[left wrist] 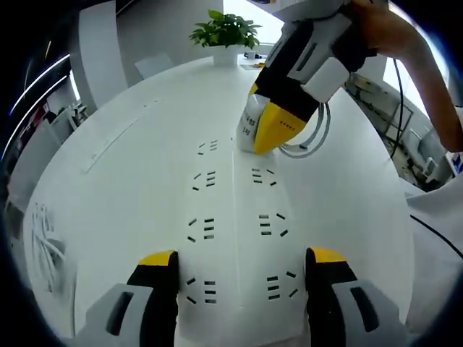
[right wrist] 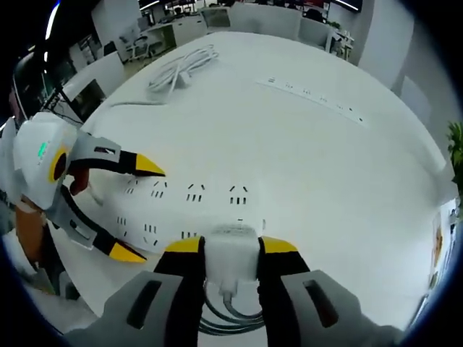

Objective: Straighten the power strip on the desk, plug the charger into it

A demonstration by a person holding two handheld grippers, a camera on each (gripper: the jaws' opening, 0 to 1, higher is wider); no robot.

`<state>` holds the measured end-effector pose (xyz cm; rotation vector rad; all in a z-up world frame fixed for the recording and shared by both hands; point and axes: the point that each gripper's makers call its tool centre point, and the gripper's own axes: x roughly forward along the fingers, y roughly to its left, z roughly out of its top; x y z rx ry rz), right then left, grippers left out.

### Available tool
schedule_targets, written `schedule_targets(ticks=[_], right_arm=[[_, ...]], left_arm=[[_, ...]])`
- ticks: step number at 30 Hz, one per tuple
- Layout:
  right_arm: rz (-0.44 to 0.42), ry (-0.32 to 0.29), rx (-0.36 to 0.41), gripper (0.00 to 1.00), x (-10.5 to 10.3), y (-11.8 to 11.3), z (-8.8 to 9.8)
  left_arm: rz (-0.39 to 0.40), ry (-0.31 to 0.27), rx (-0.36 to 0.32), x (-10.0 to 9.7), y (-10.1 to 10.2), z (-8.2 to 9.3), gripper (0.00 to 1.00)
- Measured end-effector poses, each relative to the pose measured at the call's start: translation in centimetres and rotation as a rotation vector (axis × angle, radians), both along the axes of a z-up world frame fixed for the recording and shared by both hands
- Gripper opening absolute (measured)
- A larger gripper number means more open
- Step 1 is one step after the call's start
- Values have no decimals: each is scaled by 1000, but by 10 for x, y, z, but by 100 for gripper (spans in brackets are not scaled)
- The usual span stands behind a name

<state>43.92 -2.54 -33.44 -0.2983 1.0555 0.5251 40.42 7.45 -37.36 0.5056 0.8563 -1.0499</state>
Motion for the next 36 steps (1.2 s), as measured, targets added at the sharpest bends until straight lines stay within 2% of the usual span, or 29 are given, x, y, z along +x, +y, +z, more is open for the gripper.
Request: schedule_targets(ticks=[9,23,25,27,29,31,33,36], right_arm=[[-5,5,20,27,1,1,-3],[-2,-10,17,28,4,2,-3],[21,-5,46,28,4,3,-1],[23,3,109,29,4,5,1],[44,-17,178,34,4,9,8],[103,-64,227,41,-3,17,23],[187,-125,226,43,-8,20,41],[262,-168,220,45,-11,21,56]], left_arm=[[-1,-2,-6,6,1,-1,72],[3,-3,-10,4,1,-1,72],[4,-3,-12,8,2,-2,72],[5,-5,-15,5,1,-1,72],[4,-5,-17,6,2,-2,72],[4,-5,-17,8,2,-2,72],[2,-5,-16,7,2,-2,72],[-3,-4,-16,8,2,-2,72]])
